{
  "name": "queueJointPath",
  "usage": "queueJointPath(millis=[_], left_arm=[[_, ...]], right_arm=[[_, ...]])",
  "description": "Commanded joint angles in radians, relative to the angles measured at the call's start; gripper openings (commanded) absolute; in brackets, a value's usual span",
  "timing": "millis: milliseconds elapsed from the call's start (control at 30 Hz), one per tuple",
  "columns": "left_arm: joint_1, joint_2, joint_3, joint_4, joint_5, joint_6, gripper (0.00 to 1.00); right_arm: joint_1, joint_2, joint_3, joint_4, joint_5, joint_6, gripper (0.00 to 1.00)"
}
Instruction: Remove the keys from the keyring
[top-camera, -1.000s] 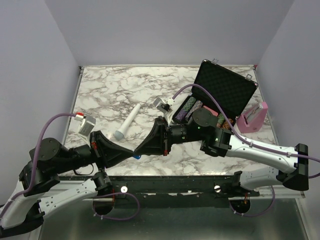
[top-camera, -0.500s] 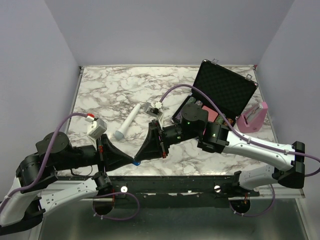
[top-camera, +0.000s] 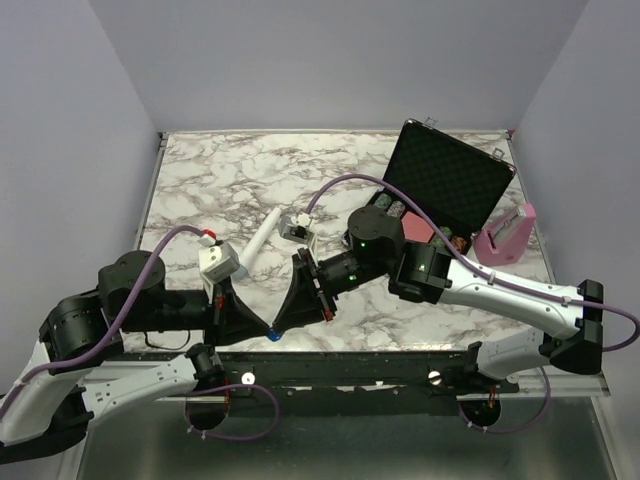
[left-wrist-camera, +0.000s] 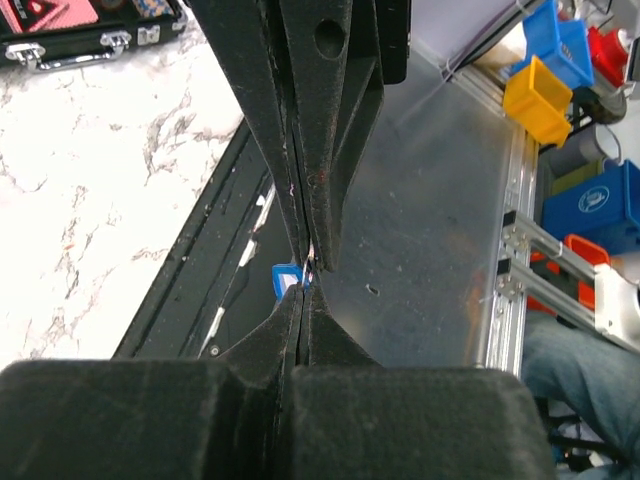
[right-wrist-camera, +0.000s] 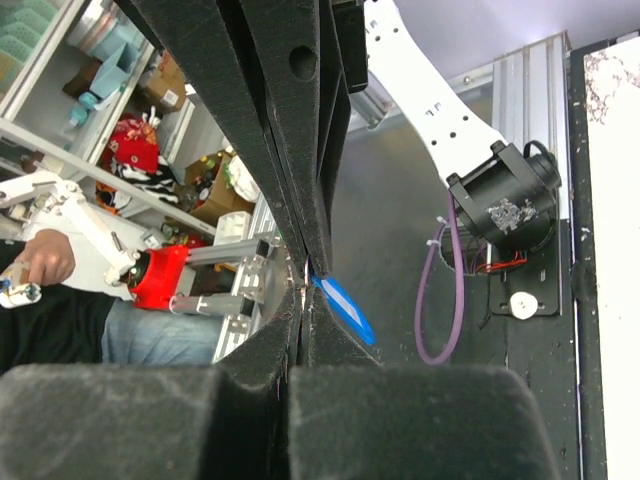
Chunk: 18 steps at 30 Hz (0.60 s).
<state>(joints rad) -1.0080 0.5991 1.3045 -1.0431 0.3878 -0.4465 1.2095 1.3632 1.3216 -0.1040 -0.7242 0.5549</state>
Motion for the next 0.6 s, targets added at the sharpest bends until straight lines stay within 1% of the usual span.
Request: queueJointPath(millis=[0, 167, 400, 567], left_arm=[[0.002, 0.059, 0.027, -0.02, 0.036, 0.078, 0.0], [0.002, 0.091, 0.019, -0.037, 0.068, 0.117, 0.0], [0.002, 0.152, 0.052, -0.092, 0.042, 0.19, 0.0], [0.002, 0.197, 0.079, -0.127, 0.029, 0.239, 0.0]], right_arm=[[0.01, 0.028, 0.031, -0.051, -0.072, -0.012, 0.01], [0.01, 0.043, 0.041, -0.079, -0.103, -0.019, 0.01], [0.01, 0.077, 0.056, -0.144, -0.112, -0.049, 0.01], [0.01, 0.099, 0.054, -0.152, -0.122, -0.05, 0.01]])
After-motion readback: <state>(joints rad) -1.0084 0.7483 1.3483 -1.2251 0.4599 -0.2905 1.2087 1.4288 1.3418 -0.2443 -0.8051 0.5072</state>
